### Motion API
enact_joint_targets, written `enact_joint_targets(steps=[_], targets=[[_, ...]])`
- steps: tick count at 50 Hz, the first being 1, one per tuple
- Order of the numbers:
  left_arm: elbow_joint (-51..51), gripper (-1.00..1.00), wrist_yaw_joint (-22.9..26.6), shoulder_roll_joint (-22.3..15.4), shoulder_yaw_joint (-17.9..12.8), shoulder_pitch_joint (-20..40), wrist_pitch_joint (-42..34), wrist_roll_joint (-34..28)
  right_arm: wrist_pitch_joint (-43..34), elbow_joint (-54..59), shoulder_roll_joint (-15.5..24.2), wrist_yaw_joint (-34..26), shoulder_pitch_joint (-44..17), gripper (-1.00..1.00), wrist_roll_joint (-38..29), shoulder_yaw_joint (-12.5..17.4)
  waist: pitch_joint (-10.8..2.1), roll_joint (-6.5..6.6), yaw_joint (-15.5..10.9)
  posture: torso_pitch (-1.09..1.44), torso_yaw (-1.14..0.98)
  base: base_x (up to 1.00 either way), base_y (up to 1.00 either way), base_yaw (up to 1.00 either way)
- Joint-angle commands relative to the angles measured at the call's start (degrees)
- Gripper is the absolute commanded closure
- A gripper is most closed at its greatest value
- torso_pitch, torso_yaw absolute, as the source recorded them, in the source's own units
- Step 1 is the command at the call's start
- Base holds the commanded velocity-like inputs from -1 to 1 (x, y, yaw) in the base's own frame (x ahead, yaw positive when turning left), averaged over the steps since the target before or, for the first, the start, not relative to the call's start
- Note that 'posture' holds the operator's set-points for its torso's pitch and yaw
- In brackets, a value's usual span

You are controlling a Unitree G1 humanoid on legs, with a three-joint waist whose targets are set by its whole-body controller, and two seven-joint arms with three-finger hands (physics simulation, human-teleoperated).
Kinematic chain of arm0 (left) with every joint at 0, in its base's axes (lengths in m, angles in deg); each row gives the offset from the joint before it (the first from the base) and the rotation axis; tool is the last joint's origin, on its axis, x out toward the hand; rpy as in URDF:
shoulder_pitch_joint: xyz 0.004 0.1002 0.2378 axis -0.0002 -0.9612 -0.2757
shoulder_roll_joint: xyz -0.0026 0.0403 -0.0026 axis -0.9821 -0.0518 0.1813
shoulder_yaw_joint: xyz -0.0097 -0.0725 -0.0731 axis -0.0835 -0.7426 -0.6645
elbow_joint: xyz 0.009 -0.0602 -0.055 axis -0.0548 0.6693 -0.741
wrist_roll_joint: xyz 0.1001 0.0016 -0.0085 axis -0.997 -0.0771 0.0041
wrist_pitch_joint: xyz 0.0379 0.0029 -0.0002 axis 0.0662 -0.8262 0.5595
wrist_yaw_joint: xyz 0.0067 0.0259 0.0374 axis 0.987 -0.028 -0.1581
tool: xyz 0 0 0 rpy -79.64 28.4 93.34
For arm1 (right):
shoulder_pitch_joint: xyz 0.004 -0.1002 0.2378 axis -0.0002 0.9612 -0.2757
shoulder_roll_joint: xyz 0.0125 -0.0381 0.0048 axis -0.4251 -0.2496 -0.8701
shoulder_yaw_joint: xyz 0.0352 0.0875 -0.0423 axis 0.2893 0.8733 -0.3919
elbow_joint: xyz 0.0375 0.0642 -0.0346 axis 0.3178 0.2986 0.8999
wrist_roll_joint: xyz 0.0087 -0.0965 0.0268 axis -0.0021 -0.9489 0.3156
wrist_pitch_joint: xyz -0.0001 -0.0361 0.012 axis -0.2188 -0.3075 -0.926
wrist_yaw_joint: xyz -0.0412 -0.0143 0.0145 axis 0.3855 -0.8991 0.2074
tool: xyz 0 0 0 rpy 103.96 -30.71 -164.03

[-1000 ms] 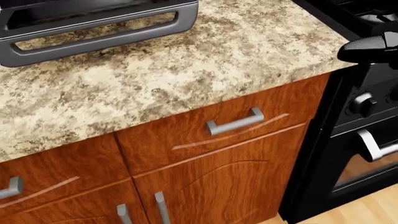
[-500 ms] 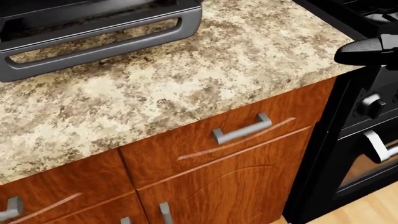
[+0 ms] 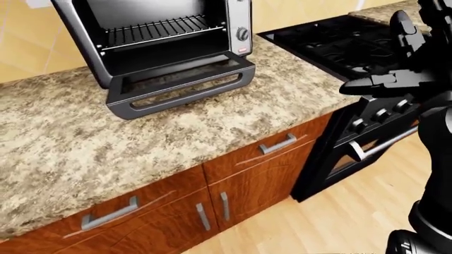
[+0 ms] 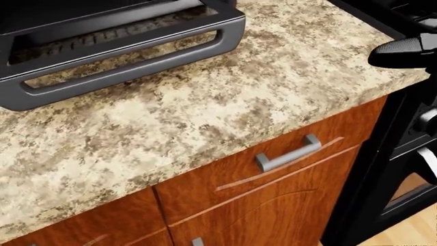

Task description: Close the toaster oven door.

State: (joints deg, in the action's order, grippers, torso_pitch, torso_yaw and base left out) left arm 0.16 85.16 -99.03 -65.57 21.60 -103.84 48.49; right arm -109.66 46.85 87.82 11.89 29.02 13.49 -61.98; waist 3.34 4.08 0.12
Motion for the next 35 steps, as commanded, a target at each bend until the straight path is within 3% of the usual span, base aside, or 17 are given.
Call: enact_joint_targets(steps=[1,7,9,11,12,16,19,20,21,22,24,31,32,33,35], targets=[[-2.21,-1.0,0.18,-1.82,-0.36,0.92,1.48,0.15,1.81,-1.31,1.38,0.49,-1.9,-1.0,-0.42,1.85,-1.15,0.05,0.31,0.0,0.0,0.08,0.2,0.0],[-2.16,-1.0,0.33,-1.85,-0.49,0.86,1.49,0.1,1.91,-1.47,1.32,0.53,-1.62,-1.0,-0.44,1.88,-0.79,-3.93,0.06,0.0,0.0,0.08,0.2,0.0],[-2.17,-1.0,0.32,-1.86,-0.51,0.88,1.5,0.07,1.99,-1.42,1.31,0.53,-1.6,-1.0,-0.47,1.86,-1.34,-6.52,-0.1,0.0,0.0,0.08,0.2,0.0],[-2.27,-1.0,0.32,-1.79,-0.53,0.82,1.49,0.05,2.02,-1.5,1.26,0.51,-1.46,-1.0,-0.46,1.89,-1.25,-5.1,0.36,0.0,0.0,0.08,0.2,0.0],[-2.32,-1.0,0.32,-1.77,-0.55,0.81,1.49,0.03,2.08,-1.51,1.24,0.49,-1.37,-1.0,-0.48,1.9,-1.43,-5.72,0.17,0.0,0.0,0.08,0.2,0.0],[-2.18,-1.0,0.39,-1.92,-0.59,0.88,1.56,-0.05,2.02,-1.62,1.22,0.53,-1.4,-1.0,-0.45,1.91,-1.58,-4.64,0.26,0.0,0.0,0.08,0.19,0.0],[-2.34,-1.0,0.42,-1.78,-0.58,0.79,1.6,-0.09,2.02,-1.69,1.22,0.5,-1.28,-1.0,-0.43,1.98,-0.81,-2.06,0.56,0.0,0.0,0.08,0.14,0.0],[-2.33,-1.0,0.42,-1.76,-0.54,0.8,1.59,-0.12,2.02,-1.7,1.23,0.5,-1.28,-1.0,-0.41,2.01,-0.89,-0.68,0.72,0.0,0.0,0.08,0.14,0.0],[-2.38,-1.0,0.41,-1.77,-0.52,0.82,1.58,-0.13,2.04,-1.66,1.23,0.5,-1.3,-1.0,-0.39,2.03,-1.65,1.54,0.79,0.0,0.0,0.08,0.12,0.0],[-2.43,-1.0,0.39,-1.78,-0.48,0.86,1.57,-0.15,2.13,-1.59,1.24,0.48,-1.28,-1.0,-0.4,2.03,-1.97,1.58,0.73,0.0,0.0,0.08,0.09,0.0],[-2.47,-1.0,0.42,-1.71,-0.46,0.83,1.58,-0.21,2.2,-1.51,1.26,0.48,-1.27,-1.0,-0.38,2.09,-0.91,1.46,0.42,0.0,0.0,0.08,0.07,0.0],[-2.45,-1.0,0.4,-1.87,-0.48,0.96,1.49,-0.19,2.92,-0.77,1.62,0.92,-1.61,-1.0,-1.16,1.87,-1.11,-1.87,-0.03,0.0,0.0,0.08,0.03,0.0],[-2.45,-1.0,0.42,-1.88,-0.45,0.97,1.52,-0.21,2.85,-0.27,1.47,1.12,-1.89,-1.0,-1.06,1.97,0.11,-2.69,-0.21,0.0,0.0,0.0,0.0,0.0],[-2.42,-1.0,0.44,-1.89,-0.44,0.99,1.52,-0.2,2.67,0.11,1.26,1.48,-2.11,-1.0,-0.71,2.24,0.05,-3.24,-0.69,0.0,0.0,0.0,0.0,0.0],[-2.4,-1.0,0.45,-1.96,-0.41,1.03,1.57,-0.24,1.95,0.43,1.16,2.81,-2.65,-1.0,0.02,2.35,-0.44,-5.68,-1.24,0.0,0.0,0.0,0.0,0.0]])
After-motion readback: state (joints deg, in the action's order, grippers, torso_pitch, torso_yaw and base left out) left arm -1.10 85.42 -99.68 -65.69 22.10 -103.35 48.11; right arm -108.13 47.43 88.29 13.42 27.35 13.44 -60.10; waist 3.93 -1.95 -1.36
